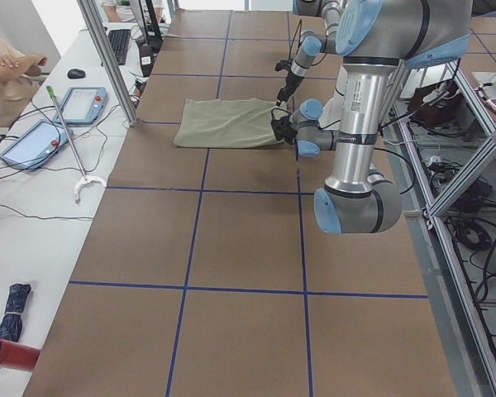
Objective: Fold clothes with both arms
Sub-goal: 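Lower both grippers onto the near corners of the folded shirt and grasp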
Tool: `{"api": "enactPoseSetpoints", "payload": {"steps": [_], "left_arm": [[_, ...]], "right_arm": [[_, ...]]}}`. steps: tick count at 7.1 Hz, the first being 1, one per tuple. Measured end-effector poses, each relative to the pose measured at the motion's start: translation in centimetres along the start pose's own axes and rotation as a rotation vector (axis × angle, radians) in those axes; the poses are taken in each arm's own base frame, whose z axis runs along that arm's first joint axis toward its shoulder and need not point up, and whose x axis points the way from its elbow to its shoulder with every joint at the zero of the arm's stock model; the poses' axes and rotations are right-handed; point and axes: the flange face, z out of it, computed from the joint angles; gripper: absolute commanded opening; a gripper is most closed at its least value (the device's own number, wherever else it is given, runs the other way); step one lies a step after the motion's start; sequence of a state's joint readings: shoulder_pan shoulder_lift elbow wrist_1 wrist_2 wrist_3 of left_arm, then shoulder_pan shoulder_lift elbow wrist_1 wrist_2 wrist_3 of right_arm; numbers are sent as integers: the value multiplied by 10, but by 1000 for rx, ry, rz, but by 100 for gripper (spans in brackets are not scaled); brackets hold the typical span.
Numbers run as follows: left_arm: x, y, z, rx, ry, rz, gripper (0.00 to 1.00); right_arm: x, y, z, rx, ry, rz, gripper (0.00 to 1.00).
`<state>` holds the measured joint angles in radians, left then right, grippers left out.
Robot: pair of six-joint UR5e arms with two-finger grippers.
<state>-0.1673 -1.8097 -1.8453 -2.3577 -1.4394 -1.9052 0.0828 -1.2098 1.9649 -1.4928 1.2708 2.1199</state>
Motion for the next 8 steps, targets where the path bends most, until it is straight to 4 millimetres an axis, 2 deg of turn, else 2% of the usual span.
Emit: {"api": "enactPoseSetpoints", "payload": {"steps": [2, 5, 6, 8], "left_arm": [[-2, -1, 0, 2, -2, 0, 0], [0, -1, 0, 2, 0, 0, 0], [0, -1, 0, 2, 0, 0, 0], [0, -1, -1, 3, 1, 0, 0]], "right_arm": [[3, 8, 8, 11, 7, -5, 76], [4, 11, 15, 32, 7, -11, 76], [4, 11, 19, 39, 9, -13, 72], [3, 12, 21, 48, 5, -7, 53]]}}
